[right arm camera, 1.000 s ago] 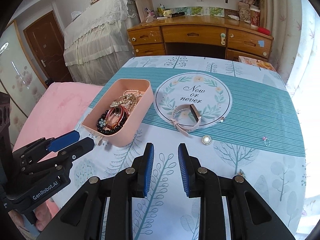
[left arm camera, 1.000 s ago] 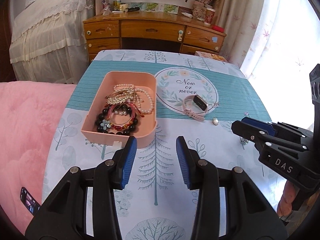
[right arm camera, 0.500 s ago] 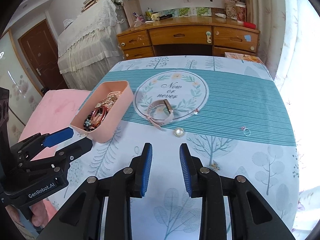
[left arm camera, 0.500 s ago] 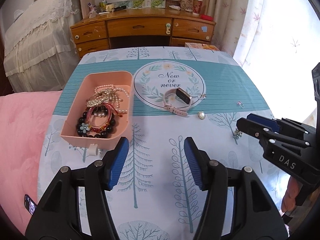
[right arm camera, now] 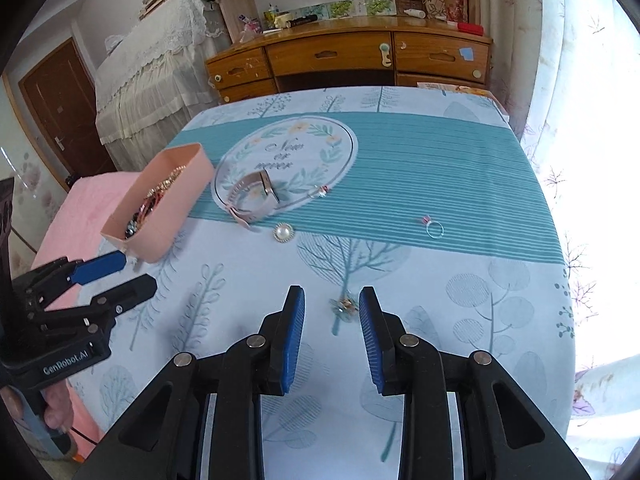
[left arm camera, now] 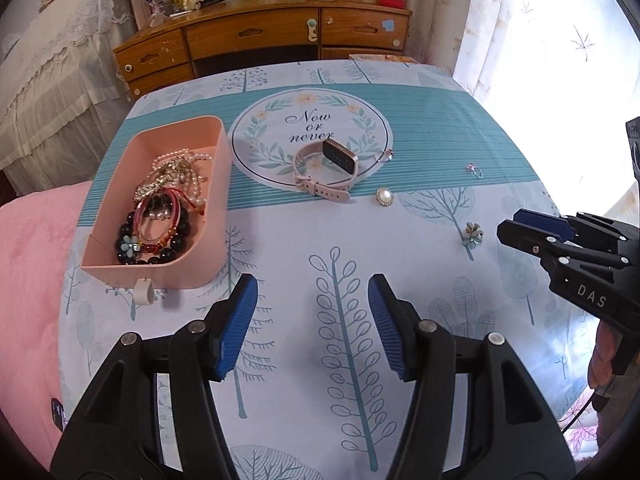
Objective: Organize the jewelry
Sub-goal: 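Move the left tool toward the pearl brooch while the right tool moves toward the gold flower charm, then grasp the gold flower charm with the right tool while the left tool grasps the pearl brooch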
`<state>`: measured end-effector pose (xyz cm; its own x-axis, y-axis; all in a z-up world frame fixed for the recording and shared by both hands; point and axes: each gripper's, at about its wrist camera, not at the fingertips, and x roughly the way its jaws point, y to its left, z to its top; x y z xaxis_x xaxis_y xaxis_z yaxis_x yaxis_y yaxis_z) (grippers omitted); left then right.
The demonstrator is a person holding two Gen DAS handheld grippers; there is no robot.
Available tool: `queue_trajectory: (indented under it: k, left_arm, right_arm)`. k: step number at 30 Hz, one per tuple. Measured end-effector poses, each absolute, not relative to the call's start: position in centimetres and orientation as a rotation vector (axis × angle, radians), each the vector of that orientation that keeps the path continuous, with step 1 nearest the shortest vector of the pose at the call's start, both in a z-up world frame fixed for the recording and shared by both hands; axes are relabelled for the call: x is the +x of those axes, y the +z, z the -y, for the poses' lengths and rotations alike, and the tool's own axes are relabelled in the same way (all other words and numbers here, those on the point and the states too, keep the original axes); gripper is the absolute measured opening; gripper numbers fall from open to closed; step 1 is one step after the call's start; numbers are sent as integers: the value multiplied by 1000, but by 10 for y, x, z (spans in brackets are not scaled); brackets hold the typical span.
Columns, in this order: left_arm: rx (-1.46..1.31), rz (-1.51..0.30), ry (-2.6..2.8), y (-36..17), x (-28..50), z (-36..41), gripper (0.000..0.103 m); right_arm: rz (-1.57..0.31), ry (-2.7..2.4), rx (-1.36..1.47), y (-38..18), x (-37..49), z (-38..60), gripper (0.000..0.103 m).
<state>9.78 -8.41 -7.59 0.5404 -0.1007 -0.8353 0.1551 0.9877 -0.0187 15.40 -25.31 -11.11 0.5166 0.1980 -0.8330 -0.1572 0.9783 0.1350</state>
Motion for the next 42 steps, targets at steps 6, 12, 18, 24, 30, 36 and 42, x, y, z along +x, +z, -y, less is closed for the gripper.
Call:
queue_trajectory:
  k: [6,12,18,24,30,36,42]
  left_arm:
    - [71,-1014,-175,-87,104,93,55]
    - [61,-1044,-190,-94,112,98,55]
    - [29,-1068,-204,-100,119,97,55]
    - [-34,-1081,-229,-103,135,95,55]
    - [-58,-1080,-267,-103,159,112,55]
    - [-57,-1126,-288,-111,188,144,48]
    - [-148,-1222,-248,-120,217,148,44]
  right_arm:
    - [-1038,230,-7,-129,150,254,28]
    - [-1057,240,-19,-146,152,254,28]
    - [-1049,236,-29,-155,162,251,29]
    - [-1036,258,-70,-160,172,238,29]
    - [-1013,245,-154,-168,172,225,23]
    - [-993,232,-121,-171,170,233,14]
    - [-989,222,-44,-172,168,252,14]
